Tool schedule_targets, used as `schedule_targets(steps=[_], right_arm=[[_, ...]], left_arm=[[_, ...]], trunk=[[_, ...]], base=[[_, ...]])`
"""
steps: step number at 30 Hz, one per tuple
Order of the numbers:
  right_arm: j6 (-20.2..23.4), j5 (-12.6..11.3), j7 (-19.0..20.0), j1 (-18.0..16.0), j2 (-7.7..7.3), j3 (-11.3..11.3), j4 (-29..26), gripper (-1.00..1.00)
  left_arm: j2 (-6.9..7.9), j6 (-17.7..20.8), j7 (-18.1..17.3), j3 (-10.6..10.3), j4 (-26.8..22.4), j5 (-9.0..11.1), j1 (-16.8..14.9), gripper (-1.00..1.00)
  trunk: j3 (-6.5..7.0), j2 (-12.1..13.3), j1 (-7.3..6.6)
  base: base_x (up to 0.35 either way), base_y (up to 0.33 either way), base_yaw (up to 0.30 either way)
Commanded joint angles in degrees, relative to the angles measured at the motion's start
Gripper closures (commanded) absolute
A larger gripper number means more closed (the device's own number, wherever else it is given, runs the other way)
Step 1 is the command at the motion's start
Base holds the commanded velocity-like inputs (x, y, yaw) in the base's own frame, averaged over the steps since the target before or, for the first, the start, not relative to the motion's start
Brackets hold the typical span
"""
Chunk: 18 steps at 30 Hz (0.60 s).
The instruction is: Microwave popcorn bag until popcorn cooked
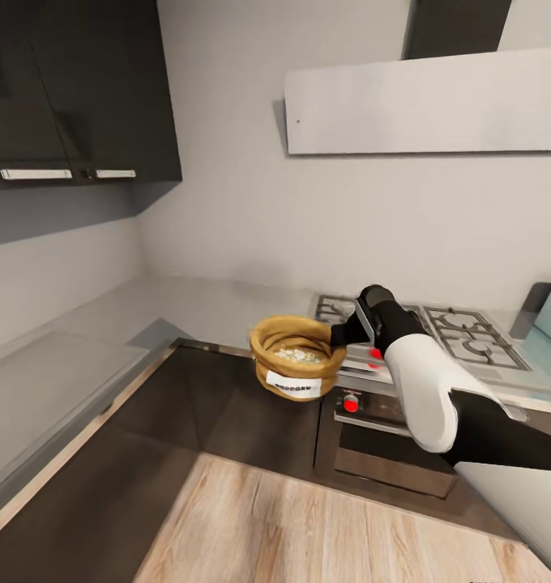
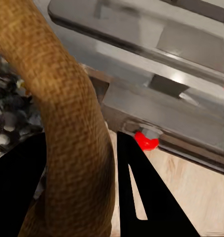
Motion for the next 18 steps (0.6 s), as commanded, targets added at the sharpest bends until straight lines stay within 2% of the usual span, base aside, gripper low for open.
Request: schedule_targets(steps=[1,4,13,18], right_arm=[[0.16,0.5,0.39,-0.05,-0.2,-0.44,-0.01,1.0],[0.16,0.5,0.43,0.78,-0.72,-0.47,0.09,1.0],[0.16,0.41,0.46,3.76,-0.81,-0.6,0.09,1.0],[0.16,0.35,0.67,4.11,-1.26,-0.75,0.12,1.0]], left_arm=[[-0.02,-0.14,0.15,0.0,-0.03,0.21,-0.01,-1.0],[-0.02,-0.14,0.15,0.0,-0.03,0.21,-0.01,-1.0],[-0.02,-0.14,0.15,0.05,-0.03,0.21,-0.01,-1.0],[-0.01,-0.14,0.15,0.05,-0.03,0.21,-0.01,-1.0]], trunk=[[0.01,-0.04,0.0],[0.25,-0.04,0.0],[0.95,-0.04,0.0],[1.34,-0.04,0.0]], base=[[0.0,0.0,-0.132],[0.0,0.0,-0.133],[0.0,0.0,-0.157],[0.0,0.0,-0.17]])
